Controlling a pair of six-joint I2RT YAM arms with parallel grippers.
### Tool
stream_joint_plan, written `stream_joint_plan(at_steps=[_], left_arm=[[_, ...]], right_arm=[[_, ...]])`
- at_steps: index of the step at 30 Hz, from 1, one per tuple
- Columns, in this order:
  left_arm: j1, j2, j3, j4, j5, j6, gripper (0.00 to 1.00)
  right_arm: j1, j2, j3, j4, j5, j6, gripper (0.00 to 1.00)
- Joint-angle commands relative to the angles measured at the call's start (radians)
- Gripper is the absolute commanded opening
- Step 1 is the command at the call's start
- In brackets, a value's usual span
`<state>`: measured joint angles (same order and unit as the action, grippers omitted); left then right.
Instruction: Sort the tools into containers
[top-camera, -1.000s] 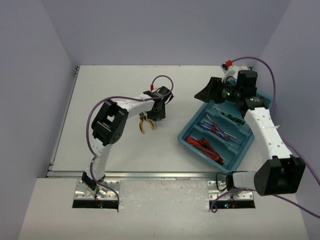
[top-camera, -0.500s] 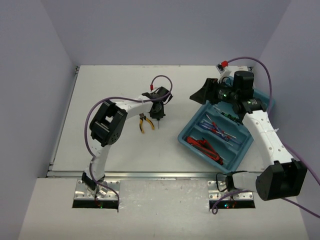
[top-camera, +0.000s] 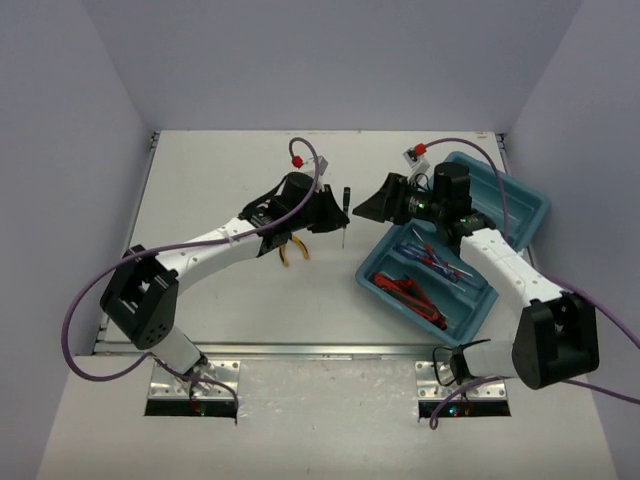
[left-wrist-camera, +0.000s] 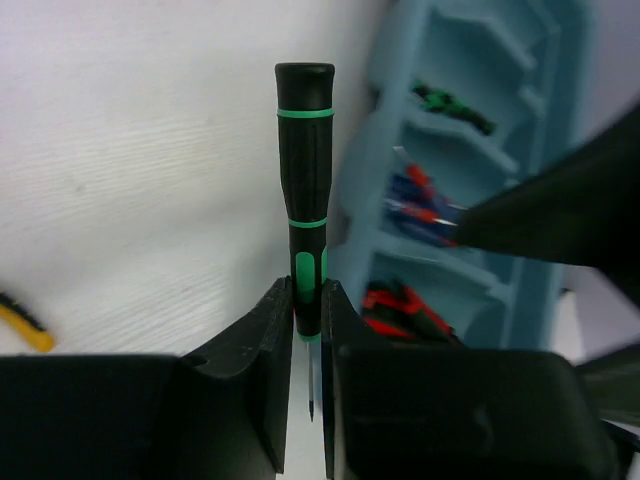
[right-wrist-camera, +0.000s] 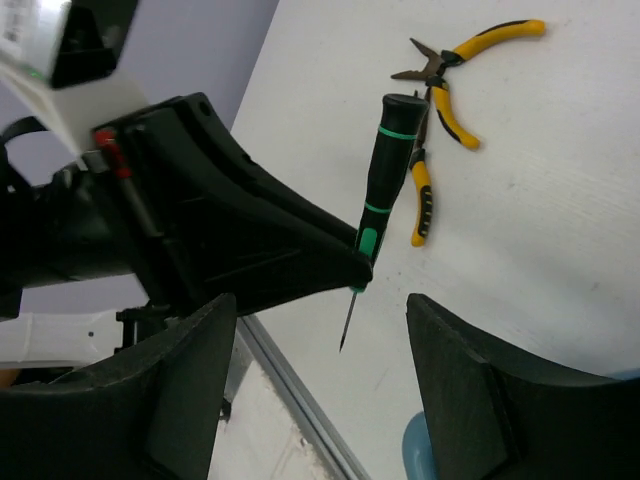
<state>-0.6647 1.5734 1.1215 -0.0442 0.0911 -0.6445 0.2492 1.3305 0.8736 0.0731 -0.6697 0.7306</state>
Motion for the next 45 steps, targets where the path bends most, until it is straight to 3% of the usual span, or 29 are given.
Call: stream_joint_plan(at_steps=[1,9,11,13,14,15,17,18,20,23,28,32,35,36,39,41,43,45], left_arm=[[-0.001,-0.023,-0.071,0.332,0.259,-0.114,0.0],[-0.004,-0.027,-0.092,0.421,0.355,-0.146,0.0],[-0.003,-0.03,-0.096,0.423,0.353,-0.144,0.0],[-0.003,-0.033,-0.097,0.413,0.339,-0.137,0.02],[-0.004,-0.033,-0.089,0.393,0.327,-0.129,0.12],[-0.003,-0.034,-0.074,0.362,0.309,-0.118,0.33],[-0.003,-0.035,-0.035,0.221,0.218,-0.087,0.85],[-0.003,-0.039,0.0,0.106,0.14,-0.062,1.0],[-0.001,-0.053,0.066,-0.09,-0.009,-0.012,1.0],[0.008,-0.14,0.041,-0.227,-0.243,0.003,1.0],[0.029,-0.233,-0.052,-0.28,-0.289,0.011,1.0],[0.04,-0.234,-0.068,-0.364,-0.343,-0.008,1.0],[0.054,-0.24,-0.079,-0.416,-0.387,-0.034,1.0],[0.056,-0.241,-0.082,-0.429,-0.402,-0.041,1.0],[0.076,-0.239,-0.089,-0.485,-0.469,-0.087,1.0],[0.085,-0.227,-0.09,-0.505,-0.485,-0.095,1.0],[0.085,-0.203,-0.093,-0.511,-0.488,-0.092,1.0],[0.087,-0.185,-0.099,-0.517,-0.486,-0.093,1.0]], right_arm=[[0.009,0.005,0.009,0.149,0.148,0.116,0.63],[0.024,0.063,0.064,0.139,0.155,0.125,0.47],[0.025,0.07,0.069,0.14,0.156,0.118,0.36],[0.025,0.084,0.084,0.133,0.133,0.095,0.06],[0.025,0.091,0.098,0.117,0.12,0.068,0.0],[0.025,0.09,0.113,0.093,0.118,0.034,0.0],[0.015,0.085,0.168,-0.022,0.188,-0.08,0.0],[-0.004,0.079,0.215,-0.142,0.259,-0.19,0.0],[-0.052,0.084,0.318,-0.31,0.388,-0.441,0.0],[-0.142,0.106,0.411,-0.485,0.521,-0.725,0.0],[-0.17,0.131,0.365,-0.489,0.698,-1.227,0.0],[-0.205,0.183,0.301,-0.436,0.702,-1.412,0.0],[-0.231,0.27,0.308,-0.42,0.726,-1.412,0.0],[-0.232,0.275,0.313,-0.419,0.735,-1.405,0.01],[-0.238,0.324,0.323,-0.435,0.757,-1.36,0.16],[-0.238,0.341,0.325,-0.44,0.764,-1.333,0.38],[-0.238,0.359,0.35,-0.474,0.761,-1.318,0.5],[-0.238,0.358,0.369,-0.487,0.768,-1.285,0.68]])
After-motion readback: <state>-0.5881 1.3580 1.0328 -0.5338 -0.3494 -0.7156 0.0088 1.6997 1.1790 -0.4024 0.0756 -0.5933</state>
